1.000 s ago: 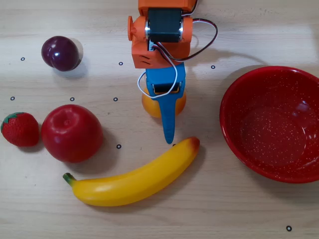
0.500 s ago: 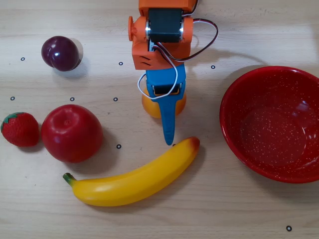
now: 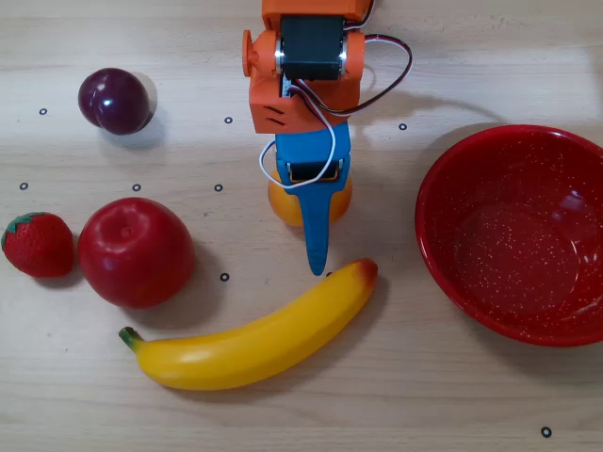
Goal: Put the peach in the red bowl.
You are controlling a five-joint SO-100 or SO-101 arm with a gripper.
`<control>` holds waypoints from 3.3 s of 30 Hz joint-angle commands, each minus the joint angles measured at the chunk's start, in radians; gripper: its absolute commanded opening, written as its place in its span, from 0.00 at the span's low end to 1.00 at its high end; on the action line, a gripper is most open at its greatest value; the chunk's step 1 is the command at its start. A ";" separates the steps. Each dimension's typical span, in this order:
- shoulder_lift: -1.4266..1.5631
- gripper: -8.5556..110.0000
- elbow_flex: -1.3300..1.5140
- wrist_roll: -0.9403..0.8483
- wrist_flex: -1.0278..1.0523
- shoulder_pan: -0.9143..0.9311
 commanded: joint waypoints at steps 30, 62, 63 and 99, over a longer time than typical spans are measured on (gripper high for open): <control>0.086 0.47 0.049 -0.006 -0.078 -0.028; 0.146 0.20 0.132 -0.003 -0.118 -0.031; 0.147 0.18 0.133 -0.003 -0.118 -0.031; 0.673 0.07 -0.468 -0.238 0.290 0.186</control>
